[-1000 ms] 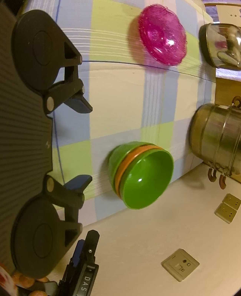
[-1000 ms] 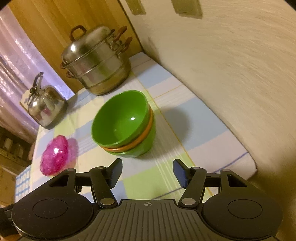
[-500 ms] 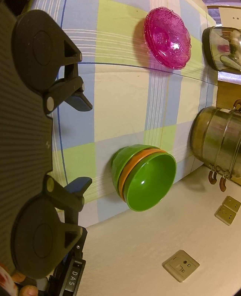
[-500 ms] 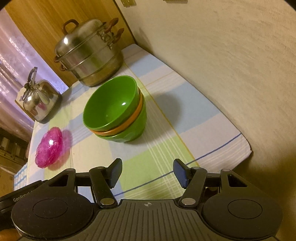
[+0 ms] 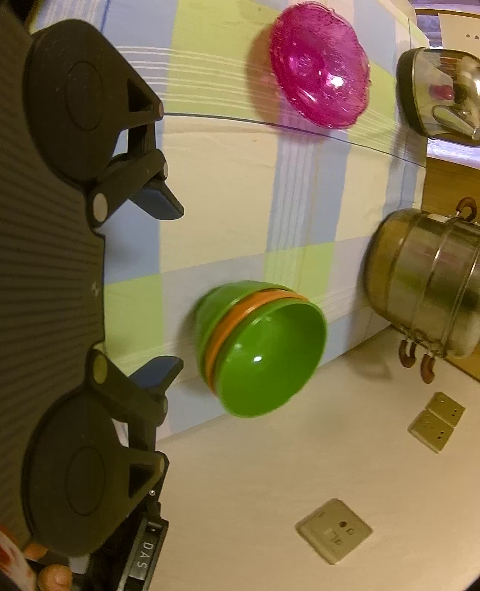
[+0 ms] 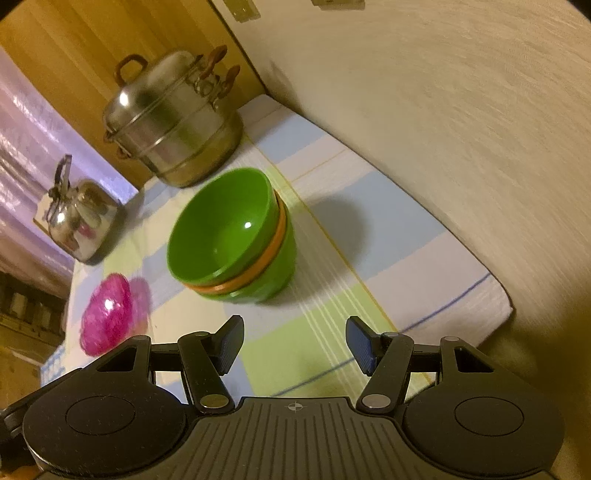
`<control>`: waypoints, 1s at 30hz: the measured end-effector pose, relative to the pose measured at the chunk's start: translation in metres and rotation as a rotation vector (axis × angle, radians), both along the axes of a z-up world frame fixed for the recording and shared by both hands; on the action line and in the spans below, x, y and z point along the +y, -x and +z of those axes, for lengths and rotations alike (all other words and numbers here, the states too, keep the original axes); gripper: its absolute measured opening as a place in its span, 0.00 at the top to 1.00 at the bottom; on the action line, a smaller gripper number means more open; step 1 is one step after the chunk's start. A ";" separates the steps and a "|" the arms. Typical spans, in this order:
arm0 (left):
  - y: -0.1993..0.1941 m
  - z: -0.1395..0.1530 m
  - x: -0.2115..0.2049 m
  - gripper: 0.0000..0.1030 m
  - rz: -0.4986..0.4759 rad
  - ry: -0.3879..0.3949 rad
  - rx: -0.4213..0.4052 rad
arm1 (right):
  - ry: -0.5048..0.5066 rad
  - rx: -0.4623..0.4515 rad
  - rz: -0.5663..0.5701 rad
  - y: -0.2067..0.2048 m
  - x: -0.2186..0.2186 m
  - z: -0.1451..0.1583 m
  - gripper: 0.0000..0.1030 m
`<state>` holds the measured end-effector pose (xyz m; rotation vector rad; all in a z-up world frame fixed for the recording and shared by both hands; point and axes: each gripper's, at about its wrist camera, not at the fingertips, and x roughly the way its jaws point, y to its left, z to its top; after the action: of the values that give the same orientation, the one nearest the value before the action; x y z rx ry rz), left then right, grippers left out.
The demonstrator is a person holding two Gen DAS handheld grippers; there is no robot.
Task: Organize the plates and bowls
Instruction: 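Move both grippers back to the rim of the stacked bowls, then close both grippers on the rim of the bowl stack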
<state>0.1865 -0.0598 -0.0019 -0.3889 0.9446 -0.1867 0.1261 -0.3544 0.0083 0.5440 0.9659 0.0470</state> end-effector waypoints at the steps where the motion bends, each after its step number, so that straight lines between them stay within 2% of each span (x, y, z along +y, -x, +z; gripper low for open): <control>1: -0.005 0.001 0.000 0.24 0.004 0.006 -0.001 | -0.004 -0.001 0.000 -0.004 0.000 0.001 0.41; 10: -0.059 -0.004 0.002 0.24 0.034 0.059 0.012 | -0.022 -0.008 -0.010 -0.050 0.003 -0.001 0.41; 18: -0.105 -0.022 -0.001 0.25 0.040 0.131 0.049 | -0.060 0.041 -0.020 -0.093 0.005 -0.024 0.41; 21: -0.117 -0.032 -0.002 0.28 0.038 0.143 0.073 | -0.074 0.063 -0.020 -0.104 0.007 -0.033 0.41; 23: -0.123 -0.038 -0.003 0.34 0.033 0.157 0.085 | -0.080 0.074 -0.026 -0.108 0.007 -0.039 0.41; 27: -0.132 -0.051 -0.006 0.36 0.028 0.183 0.111 | -0.092 0.092 -0.042 -0.116 0.007 -0.048 0.41; 30: -0.138 -0.058 -0.009 0.42 0.024 0.191 0.127 | -0.098 0.106 -0.050 -0.121 0.008 -0.054 0.41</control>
<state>0.3242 -0.0683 -0.0604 -0.5934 1.0500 -0.2331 0.2468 -0.3468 -0.0459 0.6660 1.0563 0.0212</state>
